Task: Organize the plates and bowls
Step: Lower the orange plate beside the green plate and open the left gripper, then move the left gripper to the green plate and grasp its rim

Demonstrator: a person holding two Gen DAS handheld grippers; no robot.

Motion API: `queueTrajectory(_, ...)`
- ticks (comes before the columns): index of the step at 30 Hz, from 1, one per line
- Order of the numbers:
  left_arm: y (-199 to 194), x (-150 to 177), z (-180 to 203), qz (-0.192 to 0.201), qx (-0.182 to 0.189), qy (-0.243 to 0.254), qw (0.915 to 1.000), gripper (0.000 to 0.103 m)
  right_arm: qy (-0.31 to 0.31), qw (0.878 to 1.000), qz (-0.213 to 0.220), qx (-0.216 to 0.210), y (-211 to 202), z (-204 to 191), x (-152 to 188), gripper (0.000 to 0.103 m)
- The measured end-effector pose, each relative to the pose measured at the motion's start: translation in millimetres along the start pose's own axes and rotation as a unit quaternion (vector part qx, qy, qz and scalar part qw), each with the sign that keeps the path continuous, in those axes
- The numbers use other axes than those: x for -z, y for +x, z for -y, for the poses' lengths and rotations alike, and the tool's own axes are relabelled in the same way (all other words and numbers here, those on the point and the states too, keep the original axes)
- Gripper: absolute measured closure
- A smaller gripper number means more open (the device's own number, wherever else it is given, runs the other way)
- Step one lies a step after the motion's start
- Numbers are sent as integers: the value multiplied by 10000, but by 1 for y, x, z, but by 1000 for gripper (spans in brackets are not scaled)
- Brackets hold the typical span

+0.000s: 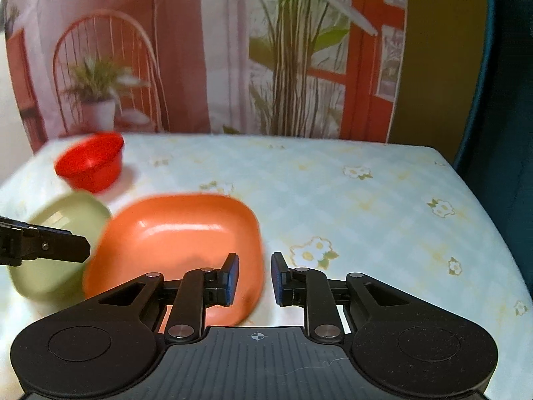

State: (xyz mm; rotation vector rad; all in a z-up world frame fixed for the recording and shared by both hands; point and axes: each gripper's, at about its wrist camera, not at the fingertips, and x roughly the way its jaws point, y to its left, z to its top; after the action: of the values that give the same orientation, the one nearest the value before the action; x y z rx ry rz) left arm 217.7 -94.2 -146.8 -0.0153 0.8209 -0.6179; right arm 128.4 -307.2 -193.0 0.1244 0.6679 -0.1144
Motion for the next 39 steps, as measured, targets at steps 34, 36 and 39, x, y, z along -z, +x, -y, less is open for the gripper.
queueTrajectory(34,-19,36,-137,-272,-510,-259,9980,84,-92,9944,-682,-799,-8,-141,-2,83)
queueTrajectory(36,-20,37,-137,-263,-486,-269,9981,84,-78,9940,-731,-805,-4,-141,-1,83)
queueTrajectory(39,-19,36,-138,-253,-460,-306,9982,84,-53,9936,-776,-823,2,-143,0,84)
